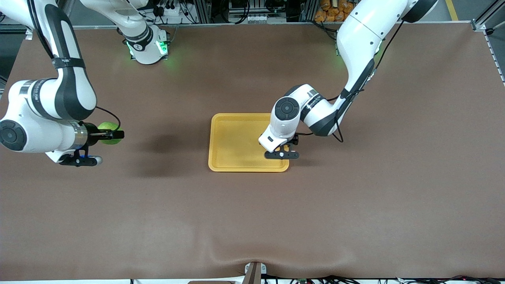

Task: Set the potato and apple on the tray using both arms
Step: 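Carry the potato with the left gripper over the tray, then open the left gripper to drop the potato while the right gripper lifts the apple, then move the apple with the right gripper over the tray while the left gripper withdraws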

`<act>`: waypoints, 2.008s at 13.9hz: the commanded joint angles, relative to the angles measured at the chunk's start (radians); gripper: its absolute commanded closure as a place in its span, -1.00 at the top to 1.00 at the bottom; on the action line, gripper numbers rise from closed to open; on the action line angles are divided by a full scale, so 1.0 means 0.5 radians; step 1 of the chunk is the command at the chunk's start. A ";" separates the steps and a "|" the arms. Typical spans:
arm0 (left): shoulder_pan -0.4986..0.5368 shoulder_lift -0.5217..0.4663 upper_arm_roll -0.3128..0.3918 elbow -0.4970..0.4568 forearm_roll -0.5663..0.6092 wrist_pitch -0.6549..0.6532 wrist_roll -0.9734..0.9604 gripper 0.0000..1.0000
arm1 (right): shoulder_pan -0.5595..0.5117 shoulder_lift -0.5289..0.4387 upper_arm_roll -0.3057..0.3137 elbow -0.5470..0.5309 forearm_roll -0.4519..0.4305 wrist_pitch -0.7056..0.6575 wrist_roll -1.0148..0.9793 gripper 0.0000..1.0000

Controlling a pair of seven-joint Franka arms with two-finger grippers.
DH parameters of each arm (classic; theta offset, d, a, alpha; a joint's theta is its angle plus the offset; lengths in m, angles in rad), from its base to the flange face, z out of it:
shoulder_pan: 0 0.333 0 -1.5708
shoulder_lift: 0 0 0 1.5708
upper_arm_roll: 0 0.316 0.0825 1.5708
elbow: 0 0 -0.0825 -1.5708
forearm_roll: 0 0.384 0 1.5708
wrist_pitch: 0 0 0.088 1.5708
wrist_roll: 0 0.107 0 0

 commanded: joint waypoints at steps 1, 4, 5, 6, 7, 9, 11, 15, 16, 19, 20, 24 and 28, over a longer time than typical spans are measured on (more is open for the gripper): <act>0.031 -0.133 0.002 0.039 0.053 -0.177 -0.059 1.00 | 0.077 -0.047 -0.001 -0.008 0.082 -0.035 0.136 -1.00; 0.092 -0.271 -0.004 0.076 0.026 -0.343 -0.047 1.00 | 0.157 -0.054 -0.001 -0.008 0.125 -0.050 0.271 -1.00; 0.108 -0.320 -0.004 0.076 0.025 -0.398 -0.044 1.00 | 0.200 -0.051 -0.001 -0.008 0.143 -0.038 0.335 -1.00; 0.153 -0.363 -0.013 0.076 0.022 -0.444 -0.038 1.00 | 0.240 -0.047 -0.001 -0.008 0.168 -0.026 0.406 -1.00; 0.187 -0.406 -0.022 0.076 0.022 -0.481 -0.035 1.00 | 0.274 -0.047 -0.005 -0.008 0.199 -0.020 0.464 -1.00; 0.212 -0.492 -0.019 0.076 0.013 -0.515 -0.035 1.00 | 0.326 -0.047 -0.002 -0.008 0.242 -0.001 0.547 -1.00; 0.313 -0.587 -0.025 0.076 -0.045 -0.570 -0.035 1.00 | 0.418 -0.035 -0.005 -0.014 0.285 0.075 0.685 -1.00; 0.469 -0.793 -0.019 0.076 -0.119 -0.741 0.005 1.00 | 0.590 -0.020 -0.005 -0.023 0.370 0.228 0.940 -1.00; 0.500 -0.826 -0.019 0.076 -0.119 -0.781 0.075 1.00 | 0.605 -0.017 -0.005 -0.023 0.410 0.271 0.977 -1.00; 0.638 -0.943 -0.025 0.076 -0.161 -0.907 0.299 1.00 | 0.770 0.032 -0.005 -0.026 0.441 0.412 1.188 -1.00; 0.678 -0.986 -0.025 0.079 -0.192 -0.959 0.388 1.00 | 0.829 0.051 -0.005 -0.023 0.444 0.467 1.283 -1.00; 0.877 -1.078 -0.019 0.143 -0.333 -1.192 0.588 1.00 | 0.961 0.118 -0.005 -0.023 0.447 0.612 1.458 -1.00; 1.009 -1.084 -0.007 0.336 -0.333 -1.499 0.934 1.00 | 1.084 0.204 -0.005 -0.020 0.447 0.735 1.612 -1.00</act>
